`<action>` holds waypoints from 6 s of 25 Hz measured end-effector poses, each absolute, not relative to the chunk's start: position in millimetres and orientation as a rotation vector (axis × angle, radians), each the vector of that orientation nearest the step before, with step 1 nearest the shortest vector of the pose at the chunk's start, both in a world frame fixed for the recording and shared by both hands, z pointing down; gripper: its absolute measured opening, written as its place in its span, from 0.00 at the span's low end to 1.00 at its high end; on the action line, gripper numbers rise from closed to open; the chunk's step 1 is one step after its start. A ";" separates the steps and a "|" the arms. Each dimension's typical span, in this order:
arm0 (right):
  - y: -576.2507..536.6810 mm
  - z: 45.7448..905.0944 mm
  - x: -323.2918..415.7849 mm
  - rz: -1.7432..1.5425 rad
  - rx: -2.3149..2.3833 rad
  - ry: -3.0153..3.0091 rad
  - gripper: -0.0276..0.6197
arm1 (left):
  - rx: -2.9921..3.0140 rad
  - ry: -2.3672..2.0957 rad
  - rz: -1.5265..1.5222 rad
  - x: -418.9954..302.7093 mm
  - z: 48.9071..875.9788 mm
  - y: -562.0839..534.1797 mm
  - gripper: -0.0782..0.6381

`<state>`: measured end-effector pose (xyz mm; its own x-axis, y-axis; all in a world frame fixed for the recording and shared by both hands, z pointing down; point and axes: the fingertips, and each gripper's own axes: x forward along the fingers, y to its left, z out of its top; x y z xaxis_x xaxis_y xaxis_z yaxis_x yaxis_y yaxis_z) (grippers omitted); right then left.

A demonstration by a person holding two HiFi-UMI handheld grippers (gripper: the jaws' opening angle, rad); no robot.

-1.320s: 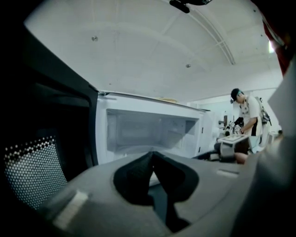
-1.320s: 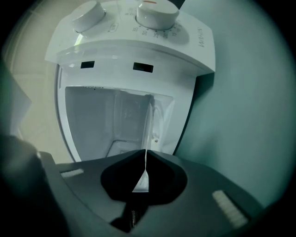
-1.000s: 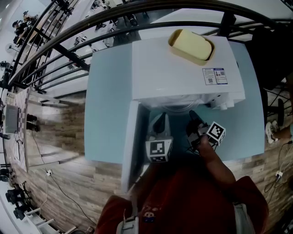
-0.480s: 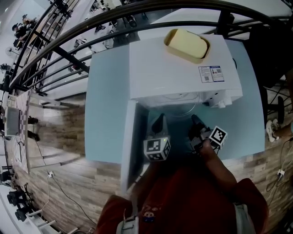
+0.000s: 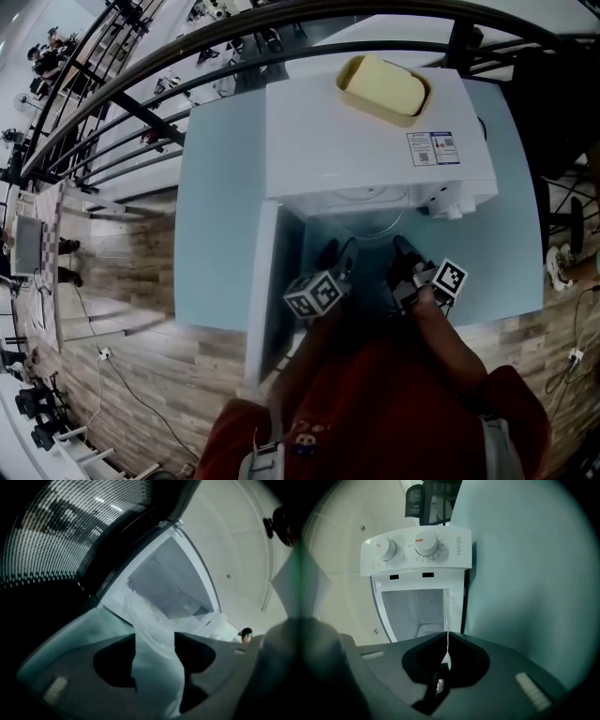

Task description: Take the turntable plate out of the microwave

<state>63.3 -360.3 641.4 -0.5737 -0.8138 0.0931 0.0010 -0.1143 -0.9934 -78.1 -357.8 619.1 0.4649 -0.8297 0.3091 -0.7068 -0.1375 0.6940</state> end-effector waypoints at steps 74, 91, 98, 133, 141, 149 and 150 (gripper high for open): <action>-284.1 544.4 157.2 -1.153 -1.392 2.479 0.04 | 1.466 -0.995 -0.890 -20.7 562.9 -284.5 0.14; -314.2 453.4 196.6 -0.355 -1.592 2.839 0.05 | 1.467 -1.095 -0.978 -9.0 490.5 -260.0 0.14; -317.8 416.3 186.3 -0.187 -1.551 2.839 0.05 | 1.450 -1.125 -1.009 -16.5 468.2 -246.6 0.14; -308.4 391.4 164.7 -0.057 -1.551 2.834 0.05 | 1.478 -1.040 -1.065 -16.0 430.4 -242.0 0.14; -305.5 390.6 165.6 -0.079 -1.542 2.829 0.05 | 1.481 -1.031 -1.075 -15.7 425.7 -239.9 0.14; -299.9 389.8 156.0 -0.013 -1.526 2.853 0.05 | 1.494 -1.030 -1.091 -18.9 424.2 -239.8 0.14; -299.3 390.7 154.9 -0.003 -1.526 2.861 0.05 | 1.486 -1.028 -1.095 -19.2 424.5 -239.3 0.14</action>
